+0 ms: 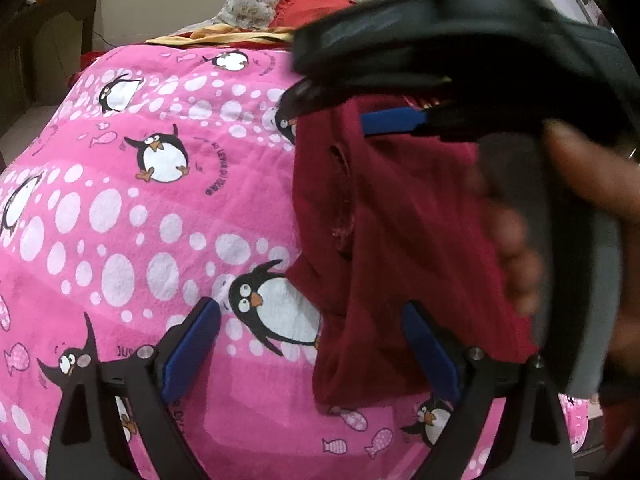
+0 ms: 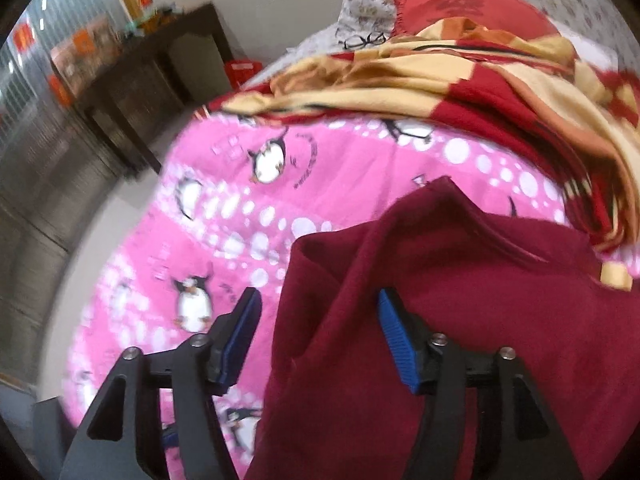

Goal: Fold small clothes

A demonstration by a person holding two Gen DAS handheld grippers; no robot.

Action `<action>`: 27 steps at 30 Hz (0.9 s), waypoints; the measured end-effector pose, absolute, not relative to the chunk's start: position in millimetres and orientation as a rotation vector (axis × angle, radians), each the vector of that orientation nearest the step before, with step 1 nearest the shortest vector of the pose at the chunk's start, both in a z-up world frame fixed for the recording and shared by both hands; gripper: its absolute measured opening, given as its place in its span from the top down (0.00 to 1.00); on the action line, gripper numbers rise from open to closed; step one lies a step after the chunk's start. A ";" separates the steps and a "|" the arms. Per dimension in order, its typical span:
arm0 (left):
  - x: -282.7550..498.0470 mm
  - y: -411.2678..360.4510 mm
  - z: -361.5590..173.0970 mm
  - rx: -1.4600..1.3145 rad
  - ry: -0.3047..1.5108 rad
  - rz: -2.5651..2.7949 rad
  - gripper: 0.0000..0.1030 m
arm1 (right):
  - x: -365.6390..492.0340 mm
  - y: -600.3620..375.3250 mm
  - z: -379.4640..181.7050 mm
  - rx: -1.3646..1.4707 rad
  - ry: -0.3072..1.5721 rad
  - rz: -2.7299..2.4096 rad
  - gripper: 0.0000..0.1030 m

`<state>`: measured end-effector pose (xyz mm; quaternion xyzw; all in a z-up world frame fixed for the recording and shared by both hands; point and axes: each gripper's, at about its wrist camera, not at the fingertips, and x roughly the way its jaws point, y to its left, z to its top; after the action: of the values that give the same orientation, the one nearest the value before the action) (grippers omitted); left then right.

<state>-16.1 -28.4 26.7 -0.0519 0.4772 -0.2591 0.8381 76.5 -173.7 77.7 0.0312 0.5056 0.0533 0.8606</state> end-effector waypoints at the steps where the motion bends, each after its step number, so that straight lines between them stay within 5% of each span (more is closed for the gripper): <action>1: -16.0 -27.4 26.5 -0.111 1.009 -0.551 0.07 | 78.2 -168.2 74.1 0.022 1.064 0.100 0.12; 3: -15.8 -26.3 27.1 -0.109 1.008 -0.559 0.07 | 77.4 -165.6 71.2 -0.036 1.048 0.097 0.13; 4: -15.3 -26.8 27.5 -0.105 1.009 -0.564 0.07 | 74.5 -166.8 72.3 -0.046 1.031 0.094 0.21; 5: -14.6 -28.8 28.2 -0.099 1.010 -0.569 0.07 | 71.3 -170.6 73.8 -0.056 1.019 0.082 0.39; 8: -6.9 -26.3 35.2 -0.107 0.989 -0.578 0.07 | 63.8 -195.2 83.4 0.061 1.006 0.144 0.53; 19: 14.1 -48.8 35.1 -0.186 1.020 -0.669 0.08 | 51.3 -225.1 101.3 0.236 0.975 0.229 0.56; 21: 17.1 -46.1 29.3 -0.200 1.017 -0.663 0.12 | 52.6 -223.8 100.7 0.222 0.981 0.231 0.56; 23: 19.3 -43.3 28.7 -0.216 1.013 -0.666 0.27 | 55.8 -222.2 98.3 0.209 0.992 0.228 0.56; 27: 22.2 -36.4 25.5 -0.256 1.029 -0.676 0.29 | 61.7 -214.9 93.8 0.184 1.019 0.214 0.56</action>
<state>22.2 -36.4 25.5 -0.1196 0.4814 -0.3162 0.8087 61.7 -214.9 93.8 0.0877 0.4860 0.1021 0.8635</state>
